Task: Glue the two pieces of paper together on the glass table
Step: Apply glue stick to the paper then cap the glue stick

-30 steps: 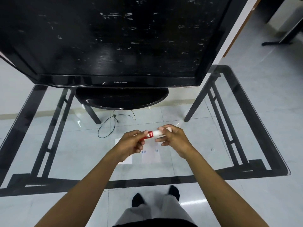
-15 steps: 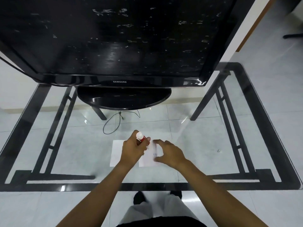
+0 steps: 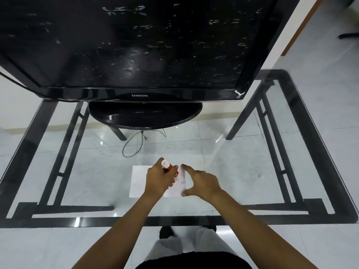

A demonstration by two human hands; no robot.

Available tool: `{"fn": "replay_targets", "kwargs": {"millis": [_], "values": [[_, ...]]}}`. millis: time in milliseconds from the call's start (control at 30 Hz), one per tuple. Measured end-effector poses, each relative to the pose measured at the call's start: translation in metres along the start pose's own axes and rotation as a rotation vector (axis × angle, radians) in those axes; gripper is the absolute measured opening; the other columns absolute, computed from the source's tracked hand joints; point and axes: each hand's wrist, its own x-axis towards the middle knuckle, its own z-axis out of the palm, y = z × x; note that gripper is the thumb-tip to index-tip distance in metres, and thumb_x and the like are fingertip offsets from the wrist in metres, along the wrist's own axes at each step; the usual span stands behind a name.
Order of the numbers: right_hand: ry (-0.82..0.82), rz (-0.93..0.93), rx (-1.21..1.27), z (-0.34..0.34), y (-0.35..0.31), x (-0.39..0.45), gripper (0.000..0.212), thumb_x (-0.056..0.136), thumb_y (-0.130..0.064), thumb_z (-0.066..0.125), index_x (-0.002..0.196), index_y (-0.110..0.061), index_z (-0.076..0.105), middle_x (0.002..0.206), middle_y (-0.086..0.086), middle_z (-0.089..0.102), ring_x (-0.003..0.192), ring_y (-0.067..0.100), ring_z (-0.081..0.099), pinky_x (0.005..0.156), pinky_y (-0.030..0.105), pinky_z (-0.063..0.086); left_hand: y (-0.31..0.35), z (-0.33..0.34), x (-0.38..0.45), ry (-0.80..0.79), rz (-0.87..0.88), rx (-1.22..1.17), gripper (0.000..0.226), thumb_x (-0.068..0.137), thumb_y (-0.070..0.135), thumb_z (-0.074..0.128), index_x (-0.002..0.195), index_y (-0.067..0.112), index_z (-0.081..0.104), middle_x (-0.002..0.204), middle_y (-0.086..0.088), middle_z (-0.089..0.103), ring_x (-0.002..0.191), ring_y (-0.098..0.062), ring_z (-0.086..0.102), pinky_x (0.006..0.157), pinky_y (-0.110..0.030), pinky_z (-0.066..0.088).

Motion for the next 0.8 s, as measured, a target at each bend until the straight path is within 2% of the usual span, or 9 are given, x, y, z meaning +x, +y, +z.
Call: {"fn": "replay_targets", "kwargs": {"millis": [133,267,567,800], "values": [[0.008,0.012,-0.041,0.0,0.0,-0.001,0.099,0.067,-0.064,0.072,0.146,-0.038,0.019,0.103,0.002,0.069,0.088,0.021,0.065,0.06,0.025,0.044,-0.008,-0.003,-0.008,-0.027,-0.027,0.02,0.024,0.084,0.028,0.066,0.073,0.01,0.054,0.049,-0.003,0.067,0.038,-0.015,0.06,0.039,-0.024,0.046],[-0.002,0.026,-0.074,0.0,0.0,-0.002,0.101,0.067,-0.067,0.07,0.148,-0.038,0.016,0.102,0.001,0.068,0.086,0.019,0.065,0.063,0.028,0.049,-0.015,-0.002,-0.018,-0.043,-0.027,0.018,0.018,0.085,0.028,0.066,0.072,0.023,0.055,0.052,-0.002,0.068,0.039,-0.011,0.061,0.039,-0.02,0.046],[-0.052,0.034,-0.12,0.002,-0.001,-0.001,0.107,0.065,-0.067,0.071,0.148,-0.037,0.01,0.101,0.003,0.067,0.082,0.021,0.065,0.062,0.028,0.048,-0.022,-0.001,-0.025,-0.01,0.005,-0.027,0.018,0.087,0.031,0.066,0.075,0.023,0.055,0.059,-0.003,0.071,0.045,-0.013,0.065,0.044,-0.02,0.05],[-0.068,0.037,-0.135,0.0,-0.003,0.0,0.106,0.066,-0.066,0.072,0.147,-0.036,0.011,0.097,0.004,0.067,0.08,0.023,0.066,0.058,0.027,0.043,-0.006,-0.001,-0.009,0.033,0.075,-0.06,0.026,0.088,0.03,0.067,0.082,0.008,0.053,0.07,-0.005,0.074,0.057,-0.018,0.07,0.052,-0.029,0.057]]}}
